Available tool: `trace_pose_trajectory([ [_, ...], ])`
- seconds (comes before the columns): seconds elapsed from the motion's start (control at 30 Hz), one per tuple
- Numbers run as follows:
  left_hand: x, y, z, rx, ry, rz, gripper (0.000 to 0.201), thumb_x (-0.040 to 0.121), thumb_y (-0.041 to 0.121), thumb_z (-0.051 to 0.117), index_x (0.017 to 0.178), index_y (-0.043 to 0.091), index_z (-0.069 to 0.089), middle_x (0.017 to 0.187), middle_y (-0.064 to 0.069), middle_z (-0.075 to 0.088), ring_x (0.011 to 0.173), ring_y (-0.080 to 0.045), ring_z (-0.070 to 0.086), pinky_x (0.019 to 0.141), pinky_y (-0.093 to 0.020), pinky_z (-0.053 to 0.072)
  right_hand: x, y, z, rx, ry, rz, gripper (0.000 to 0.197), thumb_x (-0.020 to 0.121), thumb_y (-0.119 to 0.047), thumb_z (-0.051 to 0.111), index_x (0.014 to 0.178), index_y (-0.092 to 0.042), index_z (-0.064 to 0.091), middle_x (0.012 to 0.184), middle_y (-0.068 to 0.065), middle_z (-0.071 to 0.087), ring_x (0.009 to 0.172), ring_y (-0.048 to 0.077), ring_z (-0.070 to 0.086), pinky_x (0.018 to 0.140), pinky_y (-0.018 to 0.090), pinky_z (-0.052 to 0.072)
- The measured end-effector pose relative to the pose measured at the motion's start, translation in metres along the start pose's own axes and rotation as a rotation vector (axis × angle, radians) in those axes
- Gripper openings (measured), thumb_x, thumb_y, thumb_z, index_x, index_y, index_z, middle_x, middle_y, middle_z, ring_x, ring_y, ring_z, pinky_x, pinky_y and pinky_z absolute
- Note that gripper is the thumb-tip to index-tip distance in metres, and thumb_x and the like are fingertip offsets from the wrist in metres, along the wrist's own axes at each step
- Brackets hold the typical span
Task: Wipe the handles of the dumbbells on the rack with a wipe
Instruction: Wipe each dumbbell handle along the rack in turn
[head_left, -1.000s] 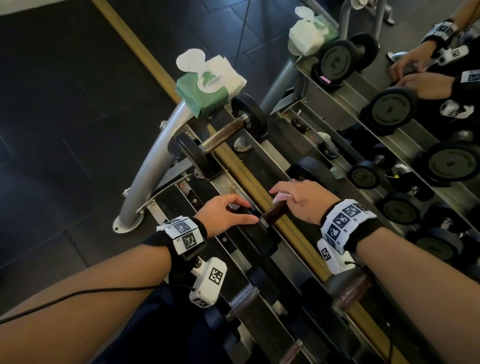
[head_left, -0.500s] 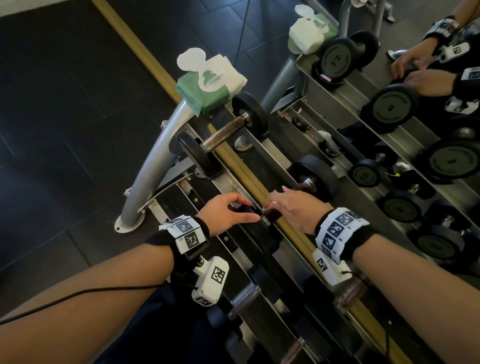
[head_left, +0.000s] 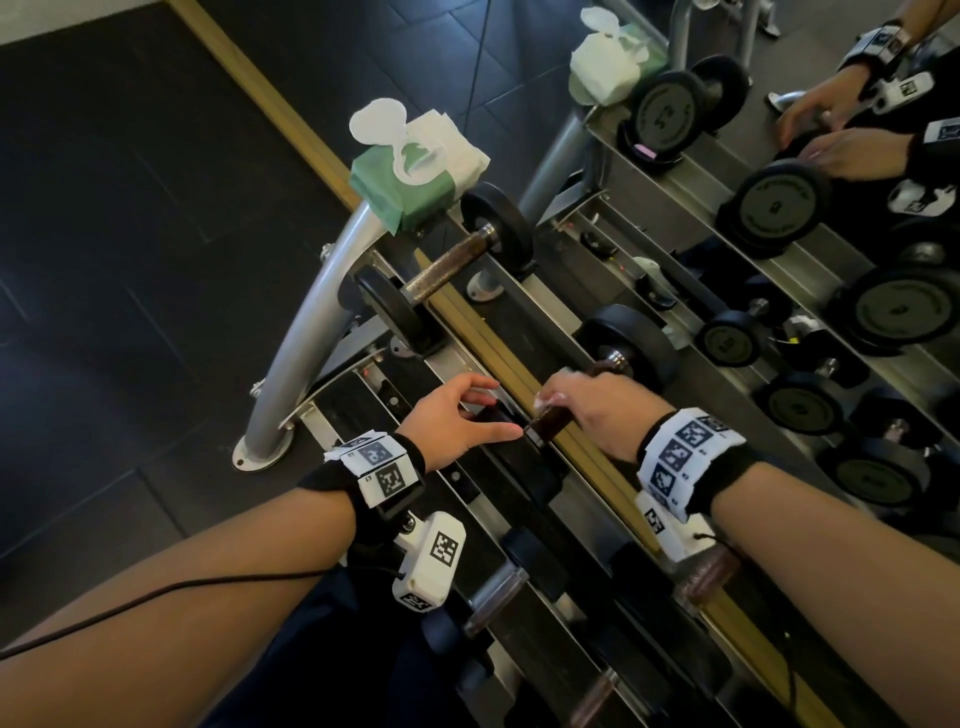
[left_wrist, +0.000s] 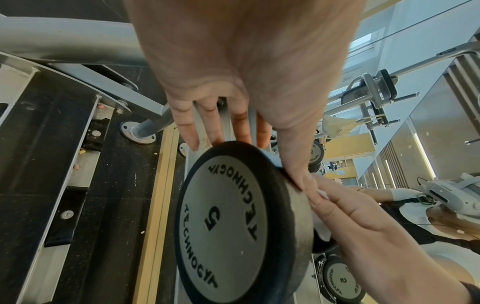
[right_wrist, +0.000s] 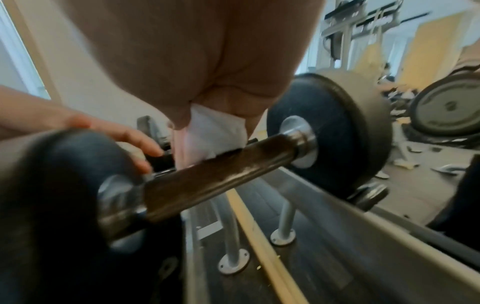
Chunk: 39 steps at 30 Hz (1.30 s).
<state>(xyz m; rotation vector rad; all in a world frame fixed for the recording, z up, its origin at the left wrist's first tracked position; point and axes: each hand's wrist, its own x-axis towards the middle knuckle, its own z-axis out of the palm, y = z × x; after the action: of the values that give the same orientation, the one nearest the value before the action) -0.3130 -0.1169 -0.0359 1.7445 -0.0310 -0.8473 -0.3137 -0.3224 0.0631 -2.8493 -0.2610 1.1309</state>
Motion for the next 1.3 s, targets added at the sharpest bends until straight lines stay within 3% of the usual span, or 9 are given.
trace_pose_trajectory([
  [0.1, -0.001, 0.000, 0.001, -0.014, 0.004, -0.001, 0.065, 0.073, 0.042, 0.081, 0.129, 0.039, 0.049, 0.115, 0.022, 0.057, 0.104, 0.000, 0.053, 0.083, -0.022, 0.043, 0.002, 0.021, -0.006, -0.013, 0.117, 0.093, 0.039, 0.096, -0.014, 0.051, 0.132, -0.028, 0.045, 0.090, -0.005, 0.056, 0.084, 0.017, 0.061, 0.088, 0.037, 0.053],
  [0.33, -0.001, 0.002, -0.001, 0.021, 0.006, 0.010, 0.071, 0.074, 0.041, 0.081, 0.135, 0.037, 0.045, 0.113, 0.023, 0.055, 0.108, -0.005, 0.052, 0.089, -0.027, 0.043, -0.007, -0.004, 0.044, 0.124, 0.093, -0.160, 0.039, 0.100, -0.008, 0.042, 0.136, -0.017, 0.054, 0.119, 0.008, 0.065, 0.105, 0.030, 0.062, 0.079, 0.030, 0.042],
  [0.5, 0.001, 0.003, -0.004, 0.039, -0.014, 0.012, 0.077, 0.074, 0.044, 0.081, 0.139, 0.037, 0.041, 0.124, 0.015, 0.057, 0.111, -0.008, 0.053, 0.085, -0.026, 0.044, -0.004, 0.029, 0.023, 0.171, 0.221, 0.025, 0.044, 0.099, -0.005, 0.041, 0.139, -0.021, 0.053, 0.127, 0.008, 0.063, 0.113, 0.031, 0.061, 0.095, 0.043, 0.048],
  [0.63, 0.001, 0.003, -0.003, 0.041, -0.008, 0.016, 0.074, 0.072, 0.047, 0.081, 0.136, 0.038, 0.043, 0.122, 0.016, 0.058, 0.104, -0.005, 0.056, 0.071, -0.017, 0.041, -0.006, 0.034, 0.026, 0.190, 0.354, 0.151, 0.040, 0.102, -0.014, 0.039, 0.139, -0.019, 0.052, 0.112, 0.011, 0.066, 0.100, 0.037, 0.064, 0.083, 0.045, 0.050],
  [0.77, 0.005, 0.002, -0.003, 0.079, -0.013, 0.024, 0.072, 0.073, 0.048, 0.081, 0.134, 0.038, 0.043, 0.120, 0.017, 0.058, 0.107, -0.007, 0.058, 0.070, -0.017, 0.041, -0.017, 0.008, 0.055, 0.403, 0.384, 0.139, 0.029, 0.094, -0.053, 0.051, 0.105, -0.031, 0.067, 0.092, 0.002, 0.068, 0.089, 0.022, 0.066, 0.083, 0.037, 0.049],
  [0.9, 0.009, 0.001, -0.001, 0.158, -0.011, 0.050, 0.068, 0.075, 0.049, 0.079, 0.133, 0.041, 0.043, 0.114, 0.021, 0.055, 0.106, -0.008, 0.058, 0.070, -0.017, 0.041, -0.025, -0.014, 0.068, 0.638, 0.299, 0.158, 0.023, 0.105, -0.035, 0.037, 0.109, -0.047, 0.057, 0.094, 0.002, 0.066, 0.085, 0.013, 0.064, 0.082, 0.033, 0.049],
  [1.03, 0.009, 0.003, 0.000, 0.225, -0.012, 0.073, 0.064, 0.078, 0.048, 0.077, 0.132, 0.041, 0.043, 0.119, 0.017, 0.056, 0.101, -0.003, 0.055, 0.067, -0.015, 0.038, -0.033, -0.029, 0.072, 0.678, 0.300, 0.118, 0.029, 0.103, -0.014, 0.044, 0.123, -0.030, 0.059, 0.117, 0.002, 0.065, 0.111, 0.015, 0.062, 0.103, 0.033, 0.045],
  [1.17, 0.004, 0.007, 0.003, 0.288, -0.001, 0.068, 0.061, 0.083, 0.045, 0.073, 0.135, 0.038, 0.042, 0.129, 0.011, 0.057, 0.112, -0.012, 0.058, 0.080, -0.022, 0.046, -0.046, -0.018, 0.069, 0.551, 0.225, 0.264, 0.024, 0.101, -0.019, 0.051, 0.121, -0.024, 0.063, 0.118, 0.002, 0.066, 0.112, 0.019, 0.061, 0.100, 0.035, 0.046],
  [1.3, -0.013, 0.019, 0.014, 0.348, 0.076, 0.101, 0.056, 0.089, 0.034, 0.069, 0.139, 0.033, 0.043, 0.138, 0.006, 0.054, 0.123, -0.016, 0.054, 0.094, -0.029, 0.042, -0.082, 0.017, 0.077, 0.690, 0.462, 0.267, 0.027, 0.104, -0.023, 0.041, 0.116, -0.017, 0.065, 0.101, 0.000, 0.063, 0.103, 0.021, 0.060, 0.081, 0.017, 0.040],
])
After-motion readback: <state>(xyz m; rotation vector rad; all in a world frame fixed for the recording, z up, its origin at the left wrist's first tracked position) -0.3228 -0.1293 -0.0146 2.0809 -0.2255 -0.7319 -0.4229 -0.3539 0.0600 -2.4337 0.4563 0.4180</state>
